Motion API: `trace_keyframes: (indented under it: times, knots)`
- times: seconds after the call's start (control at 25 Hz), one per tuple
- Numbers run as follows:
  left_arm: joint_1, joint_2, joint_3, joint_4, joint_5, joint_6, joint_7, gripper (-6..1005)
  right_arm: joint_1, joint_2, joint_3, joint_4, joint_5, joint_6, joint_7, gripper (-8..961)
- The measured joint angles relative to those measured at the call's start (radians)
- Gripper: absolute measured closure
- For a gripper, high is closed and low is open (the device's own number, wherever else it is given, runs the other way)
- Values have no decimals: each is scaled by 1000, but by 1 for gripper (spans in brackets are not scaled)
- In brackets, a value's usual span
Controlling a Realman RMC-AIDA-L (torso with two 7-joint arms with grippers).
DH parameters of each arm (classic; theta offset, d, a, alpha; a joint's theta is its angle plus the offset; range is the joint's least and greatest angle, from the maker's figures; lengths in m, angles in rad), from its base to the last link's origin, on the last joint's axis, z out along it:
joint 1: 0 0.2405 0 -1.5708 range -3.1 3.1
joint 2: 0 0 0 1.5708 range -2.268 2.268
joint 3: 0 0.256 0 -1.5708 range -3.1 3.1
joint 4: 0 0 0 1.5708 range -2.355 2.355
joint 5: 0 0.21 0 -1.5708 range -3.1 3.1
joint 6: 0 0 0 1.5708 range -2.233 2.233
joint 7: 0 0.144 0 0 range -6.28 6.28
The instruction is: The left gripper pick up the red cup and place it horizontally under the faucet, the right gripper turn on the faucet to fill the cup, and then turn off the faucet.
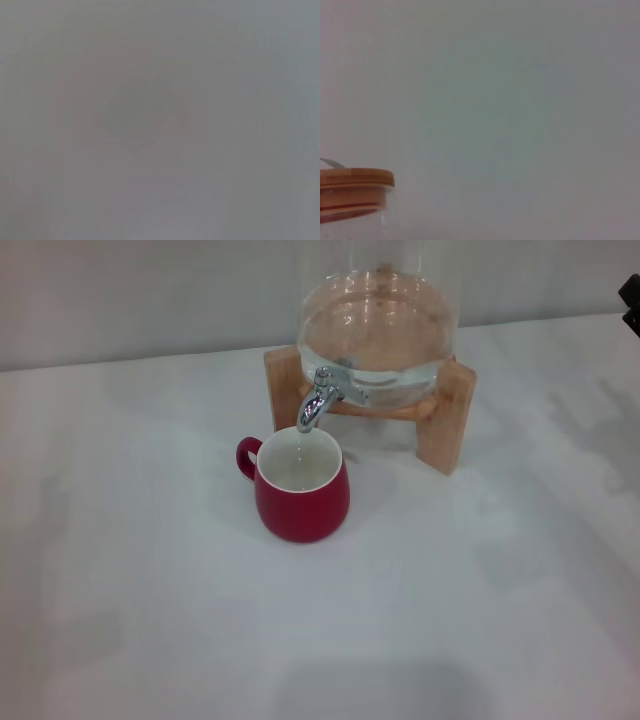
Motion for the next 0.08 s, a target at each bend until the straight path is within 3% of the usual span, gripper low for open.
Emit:
trace_keyframes:
  times: [0.08]
  knots:
    - [2,-1,-1,-8,-11,7,0,127,-5,6,0,0,0,-5,-3,89]
